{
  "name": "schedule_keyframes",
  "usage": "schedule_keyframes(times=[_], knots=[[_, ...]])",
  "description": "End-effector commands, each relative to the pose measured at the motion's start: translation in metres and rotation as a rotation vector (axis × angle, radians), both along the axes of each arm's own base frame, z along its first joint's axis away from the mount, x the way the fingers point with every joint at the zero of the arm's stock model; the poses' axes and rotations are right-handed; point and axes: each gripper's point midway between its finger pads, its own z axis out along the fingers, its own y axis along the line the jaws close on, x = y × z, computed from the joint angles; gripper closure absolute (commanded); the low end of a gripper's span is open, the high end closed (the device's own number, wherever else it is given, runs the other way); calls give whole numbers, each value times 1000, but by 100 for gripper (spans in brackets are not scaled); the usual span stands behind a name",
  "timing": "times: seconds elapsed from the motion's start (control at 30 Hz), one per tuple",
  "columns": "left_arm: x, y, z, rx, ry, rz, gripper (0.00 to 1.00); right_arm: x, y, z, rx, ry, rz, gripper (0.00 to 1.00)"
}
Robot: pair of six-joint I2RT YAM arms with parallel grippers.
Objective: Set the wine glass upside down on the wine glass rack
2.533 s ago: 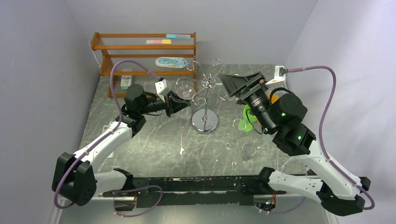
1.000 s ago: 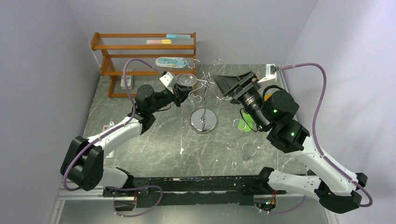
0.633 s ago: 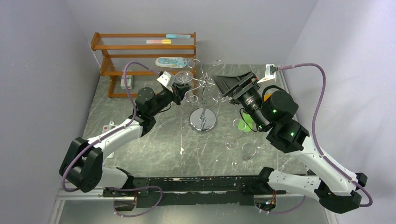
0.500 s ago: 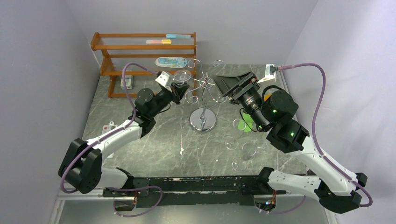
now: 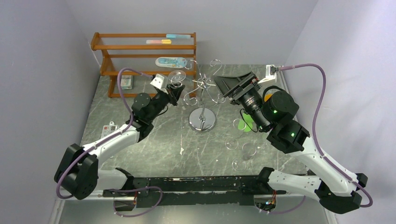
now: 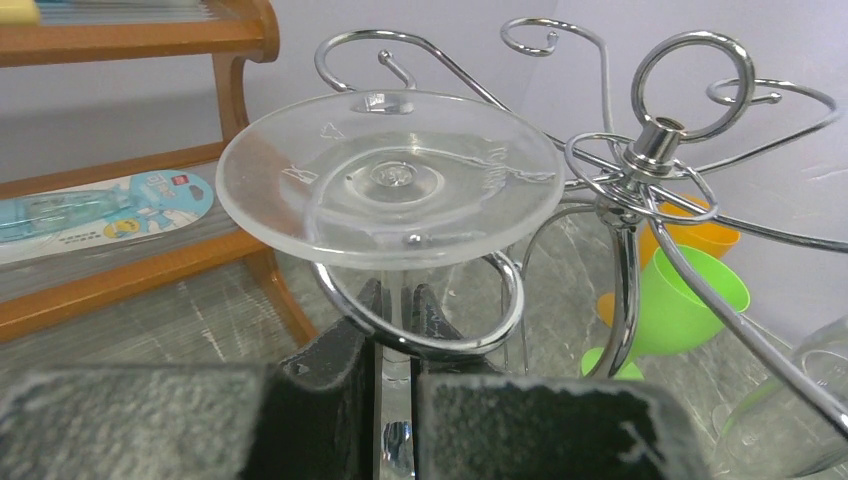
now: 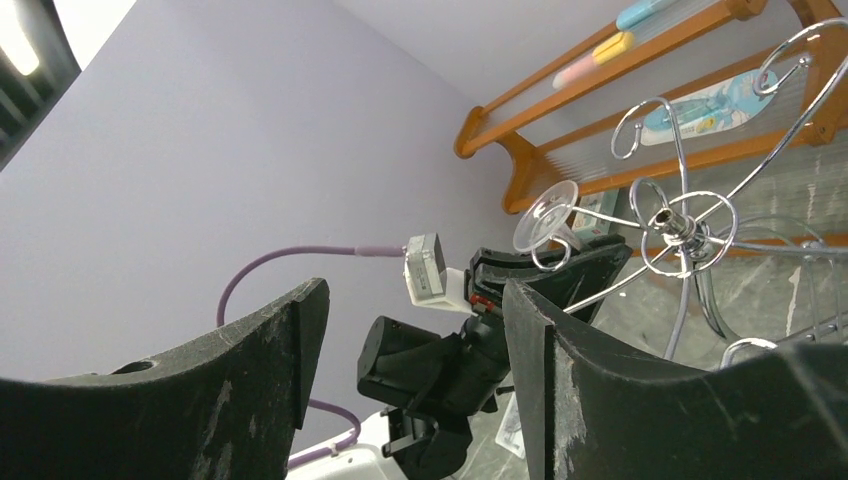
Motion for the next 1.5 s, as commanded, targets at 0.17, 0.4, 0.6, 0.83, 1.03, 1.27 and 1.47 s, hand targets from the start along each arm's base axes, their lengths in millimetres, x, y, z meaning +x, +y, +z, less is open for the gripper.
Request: schedule_keyframes(times=[0.17,0.4,0.6,0.83,1.03,1.27,1.47], knots=[[-12,11,36,-71,-127,26,95,-1,-2,-4,9,9,-3,32],[-17,12,34,-49,-152,14,95,-1,-3,-6,6,13,-4,32],[-21,16,34,-79,-172,23,95,1,3,-9,-2,20,7,32],[-41,2,31,13,-239,-104,95,4,2,-13,-28,31,-8,33],[-53,-12,19,140,-270,-215,95,19,9,-34,-191,75,-48,34],[-36,-12,-7,235,-159,-184,69,30,13,-51,-305,88,-71,34],[-37,-11,-12,223,-79,-187,40,32,7,-51,-383,82,-97,32]])
